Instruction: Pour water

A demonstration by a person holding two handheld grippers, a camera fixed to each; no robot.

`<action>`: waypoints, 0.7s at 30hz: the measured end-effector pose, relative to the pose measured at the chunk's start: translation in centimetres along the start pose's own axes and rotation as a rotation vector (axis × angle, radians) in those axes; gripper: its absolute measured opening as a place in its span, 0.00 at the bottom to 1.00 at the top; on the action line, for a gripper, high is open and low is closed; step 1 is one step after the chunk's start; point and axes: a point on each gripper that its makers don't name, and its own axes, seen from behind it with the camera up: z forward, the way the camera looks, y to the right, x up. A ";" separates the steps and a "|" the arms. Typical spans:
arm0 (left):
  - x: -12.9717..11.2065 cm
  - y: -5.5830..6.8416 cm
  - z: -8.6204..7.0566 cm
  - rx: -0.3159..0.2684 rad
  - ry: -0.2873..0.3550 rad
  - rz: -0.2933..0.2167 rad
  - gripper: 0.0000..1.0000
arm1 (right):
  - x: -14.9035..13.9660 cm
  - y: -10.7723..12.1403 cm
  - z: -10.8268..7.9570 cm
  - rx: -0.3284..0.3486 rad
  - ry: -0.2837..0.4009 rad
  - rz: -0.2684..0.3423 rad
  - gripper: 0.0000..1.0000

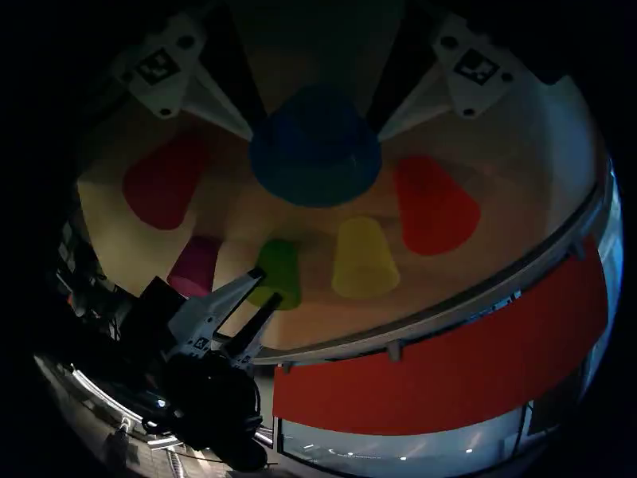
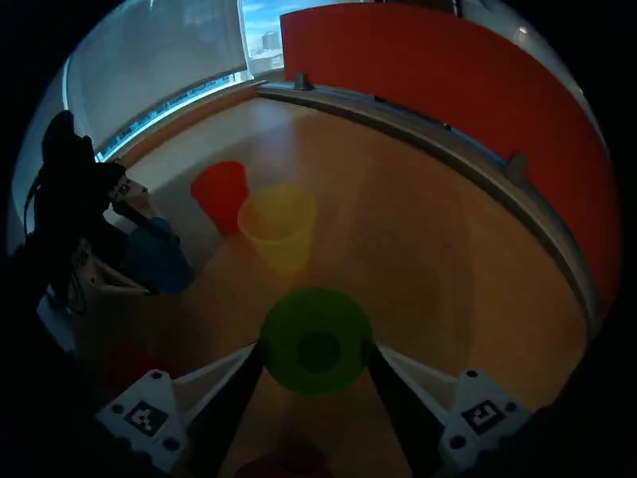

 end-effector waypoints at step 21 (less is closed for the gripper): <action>2.4 0.1 -2.4 0.037 0.056 -0.004 0.82 | 2.1 -1.1 -3.7 0.002 0.150 -0.024 0.91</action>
